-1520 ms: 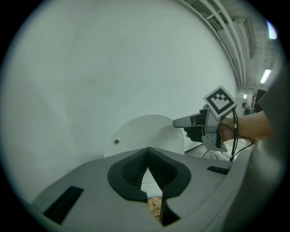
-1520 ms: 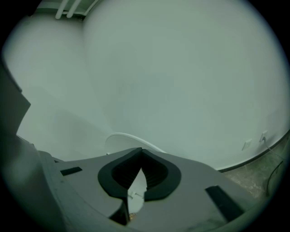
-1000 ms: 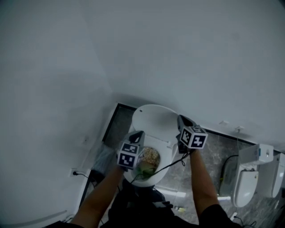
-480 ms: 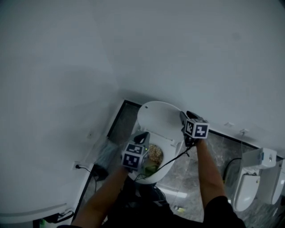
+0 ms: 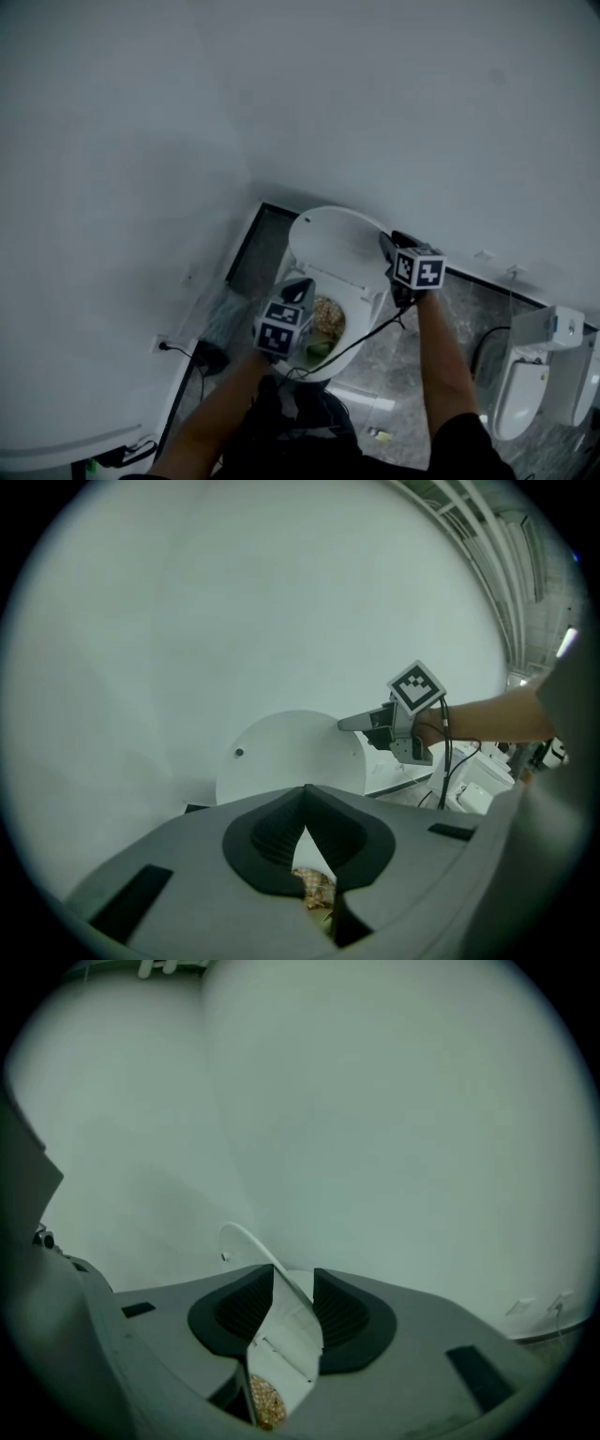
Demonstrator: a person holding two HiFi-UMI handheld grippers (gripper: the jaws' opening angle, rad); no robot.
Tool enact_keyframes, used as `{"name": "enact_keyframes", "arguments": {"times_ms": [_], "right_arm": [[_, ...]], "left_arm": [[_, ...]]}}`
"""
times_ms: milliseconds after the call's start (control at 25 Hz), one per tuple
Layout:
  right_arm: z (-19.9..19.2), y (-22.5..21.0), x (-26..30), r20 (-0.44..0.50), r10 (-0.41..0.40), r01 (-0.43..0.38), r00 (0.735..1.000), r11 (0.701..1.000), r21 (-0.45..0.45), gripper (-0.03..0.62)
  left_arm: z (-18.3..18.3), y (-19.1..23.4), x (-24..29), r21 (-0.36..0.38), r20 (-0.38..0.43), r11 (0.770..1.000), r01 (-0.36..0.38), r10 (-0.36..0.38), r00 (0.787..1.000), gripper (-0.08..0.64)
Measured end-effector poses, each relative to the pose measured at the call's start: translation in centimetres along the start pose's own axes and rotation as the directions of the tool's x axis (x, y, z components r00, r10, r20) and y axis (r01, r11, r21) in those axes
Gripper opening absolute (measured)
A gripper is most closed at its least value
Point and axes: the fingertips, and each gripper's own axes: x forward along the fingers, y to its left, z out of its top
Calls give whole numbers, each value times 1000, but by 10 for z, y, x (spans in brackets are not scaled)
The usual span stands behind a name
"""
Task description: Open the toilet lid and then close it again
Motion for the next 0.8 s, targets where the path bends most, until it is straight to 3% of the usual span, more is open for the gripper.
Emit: {"name": "enact_keyframes", "arguments": {"times_ms": [800], "right_arm": [[-67,80,-70,16,-37,38,999,997,-61,161]], "left_arm": [[-21,11,-26,65,-10,992,106,-105,994,9]]}}
